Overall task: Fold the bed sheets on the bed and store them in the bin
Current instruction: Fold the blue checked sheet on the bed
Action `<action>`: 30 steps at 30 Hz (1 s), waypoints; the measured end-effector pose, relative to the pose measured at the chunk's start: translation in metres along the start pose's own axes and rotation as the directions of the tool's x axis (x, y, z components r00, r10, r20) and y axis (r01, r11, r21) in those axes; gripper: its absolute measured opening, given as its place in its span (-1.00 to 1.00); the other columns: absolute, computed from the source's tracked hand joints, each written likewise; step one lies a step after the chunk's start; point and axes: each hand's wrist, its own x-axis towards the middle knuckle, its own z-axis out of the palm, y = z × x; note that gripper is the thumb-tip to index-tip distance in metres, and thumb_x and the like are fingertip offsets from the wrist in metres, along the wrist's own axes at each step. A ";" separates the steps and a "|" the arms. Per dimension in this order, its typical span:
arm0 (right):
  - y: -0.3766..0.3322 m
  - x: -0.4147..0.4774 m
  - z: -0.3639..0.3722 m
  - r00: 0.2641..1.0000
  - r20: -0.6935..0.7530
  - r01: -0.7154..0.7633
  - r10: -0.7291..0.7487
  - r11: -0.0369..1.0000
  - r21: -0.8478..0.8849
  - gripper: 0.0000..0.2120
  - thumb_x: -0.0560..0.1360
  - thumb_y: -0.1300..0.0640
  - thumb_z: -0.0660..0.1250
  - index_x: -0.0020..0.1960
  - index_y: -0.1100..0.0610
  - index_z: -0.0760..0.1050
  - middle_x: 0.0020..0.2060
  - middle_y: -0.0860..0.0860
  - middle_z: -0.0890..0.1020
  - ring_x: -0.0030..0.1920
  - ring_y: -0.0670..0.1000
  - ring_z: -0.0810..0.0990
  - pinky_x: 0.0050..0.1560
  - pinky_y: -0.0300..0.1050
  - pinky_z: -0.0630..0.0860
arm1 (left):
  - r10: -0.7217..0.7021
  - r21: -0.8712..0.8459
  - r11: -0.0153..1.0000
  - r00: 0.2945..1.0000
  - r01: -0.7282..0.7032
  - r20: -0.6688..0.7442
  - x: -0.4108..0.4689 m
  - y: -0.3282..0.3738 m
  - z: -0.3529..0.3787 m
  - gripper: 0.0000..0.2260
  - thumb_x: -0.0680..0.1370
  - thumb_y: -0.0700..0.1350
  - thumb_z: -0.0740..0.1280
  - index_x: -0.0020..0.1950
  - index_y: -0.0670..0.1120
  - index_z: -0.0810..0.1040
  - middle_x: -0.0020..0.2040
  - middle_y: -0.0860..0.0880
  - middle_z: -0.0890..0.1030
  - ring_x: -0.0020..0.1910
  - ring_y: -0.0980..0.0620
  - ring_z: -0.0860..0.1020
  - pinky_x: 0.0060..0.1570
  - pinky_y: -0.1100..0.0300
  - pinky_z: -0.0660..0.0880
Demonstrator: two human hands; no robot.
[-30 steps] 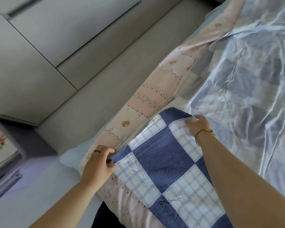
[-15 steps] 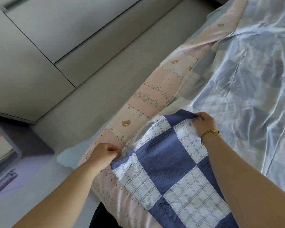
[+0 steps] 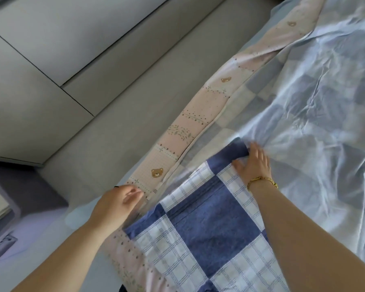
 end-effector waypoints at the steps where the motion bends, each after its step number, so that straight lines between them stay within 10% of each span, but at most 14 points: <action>1: 0.003 0.004 0.005 1.000 0.027 -0.015 0.015 1.000 0.004 -0.34 0.54 0.03 0.22 0.51 0.16 -0.04 0.51 0.05 -0.02 0.51 0.00 -0.08 0.48 -0.12 -0.17 | 0.032 -0.010 0.999 0.999 -0.033 -0.010 0.012 0.010 0.002 -0.76 0.58 -0.06 0.21 0.17 -0.11 0.55 0.10 0.07 0.58 0.04 0.15 0.51 0.01 0.38 0.35; 6: 0.010 0.020 0.007 0.999 0.042 -0.003 0.000 0.998 0.068 -0.42 0.52 0.09 0.27 0.46 0.16 0.14 0.49 0.04 0.07 0.49 0.02 0.00 0.46 -0.11 -0.09 | 0.062 -0.042 0.997 0.997 -0.061 0.046 0.080 0.073 0.029 -0.70 0.59 0.00 0.18 0.26 -0.08 0.48 0.22 0.04 0.54 0.17 0.09 0.49 0.05 0.38 0.27; 12: 0.009 0.027 0.003 0.993 -0.033 -0.087 0.114 0.889 0.450 -0.78 0.48 0.25 0.30 0.11 0.27 0.54 0.28 0.07 0.40 0.32 0.11 0.33 0.39 0.02 0.21 | -0.012 -0.038 0.999 0.999 0.014 0.041 0.124 0.104 0.046 -0.84 0.53 -0.14 0.30 -0.24 -0.14 0.46 -0.36 0.00 0.45 -0.30 0.00 0.42 -0.46 0.38 0.23; 16: -0.010 0.020 -0.015 0.997 -0.072 -0.004 0.033 0.926 0.378 -0.84 0.51 0.21 0.26 0.04 0.15 0.57 -0.11 0.04 0.55 0.12 0.13 0.49 0.33 0.04 0.27 | -0.002 -0.064 0.998 0.989 -0.007 -0.146 0.122 0.092 0.036 -0.92 0.53 -0.18 0.31 -0.13 -0.18 0.52 -0.39 0.00 0.44 -0.27 -0.06 0.43 -0.38 0.15 0.16; 23: -0.082 0.038 -0.048 0.995 -0.038 0.092 -0.087 0.983 0.161 -0.76 0.58 0.10 0.11 0.13 0.05 0.52 0.07 0.08 0.60 0.11 0.11 0.48 0.22 -0.14 0.24 | -0.066 -0.123 0.990 0.997 0.061 -0.038 0.091 0.066 0.024 -0.77 0.57 -0.21 0.23 0.18 -0.27 0.51 0.12 -0.17 0.57 0.09 -0.10 0.52 -0.08 0.28 0.29; 30: -0.052 0.026 -0.029 0.991 0.131 -0.033 0.018 0.994 0.108 -0.54 0.55 0.02 0.21 0.40 0.06 0.19 0.29 0.08 0.46 0.27 0.18 0.42 0.28 -0.03 0.34 | -0.052 0.003 0.999 0.966 0.053 0.251 0.040 0.022 0.017 -0.68 0.50 -0.09 0.35 0.23 0.00 0.40 0.01 0.03 0.58 -0.09 0.05 0.54 -0.16 0.28 0.41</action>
